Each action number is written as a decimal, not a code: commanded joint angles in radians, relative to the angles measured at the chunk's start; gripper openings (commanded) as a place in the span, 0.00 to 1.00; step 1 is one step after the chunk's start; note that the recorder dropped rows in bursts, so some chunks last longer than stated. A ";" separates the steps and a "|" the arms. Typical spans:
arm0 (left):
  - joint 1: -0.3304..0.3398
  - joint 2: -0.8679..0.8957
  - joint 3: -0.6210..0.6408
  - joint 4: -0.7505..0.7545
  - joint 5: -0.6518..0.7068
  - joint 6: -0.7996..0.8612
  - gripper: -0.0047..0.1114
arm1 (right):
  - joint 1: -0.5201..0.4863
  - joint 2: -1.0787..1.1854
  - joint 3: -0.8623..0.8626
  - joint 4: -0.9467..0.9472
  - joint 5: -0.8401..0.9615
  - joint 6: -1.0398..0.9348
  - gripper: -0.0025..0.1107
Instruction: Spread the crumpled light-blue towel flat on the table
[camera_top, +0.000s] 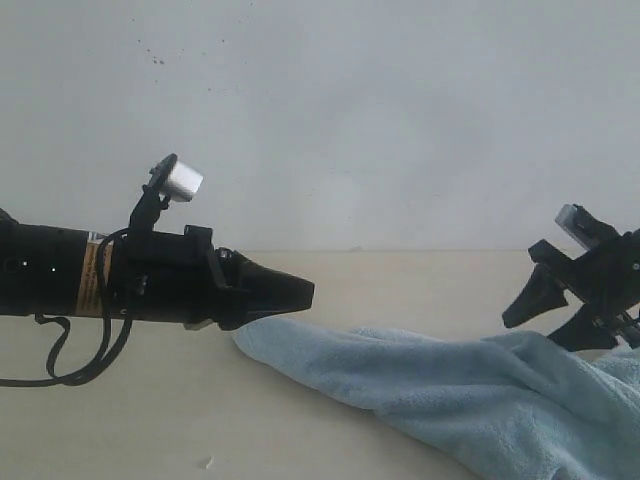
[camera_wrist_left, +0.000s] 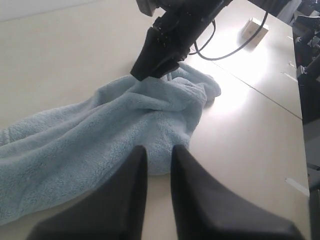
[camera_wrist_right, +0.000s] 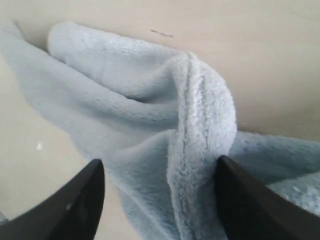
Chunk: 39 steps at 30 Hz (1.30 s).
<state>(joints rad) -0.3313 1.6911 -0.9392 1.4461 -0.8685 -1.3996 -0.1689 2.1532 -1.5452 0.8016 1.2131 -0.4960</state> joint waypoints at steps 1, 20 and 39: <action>-0.002 -0.009 -0.004 -0.026 0.008 0.038 0.19 | 0.004 -0.015 -0.004 0.168 0.008 -0.091 0.56; 0.250 -0.047 -0.004 -0.094 -0.020 0.009 0.19 | 0.031 -0.096 -0.004 0.077 0.008 -0.227 0.03; 0.250 0.005 -0.004 -0.113 -0.131 0.007 0.19 | -0.018 0.008 -0.002 -0.106 0.008 -0.011 0.48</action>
<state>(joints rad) -0.0818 1.6938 -0.9392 1.3533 -0.9591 -1.3864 -0.1872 2.1350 -1.5452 0.5964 1.2040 -0.4973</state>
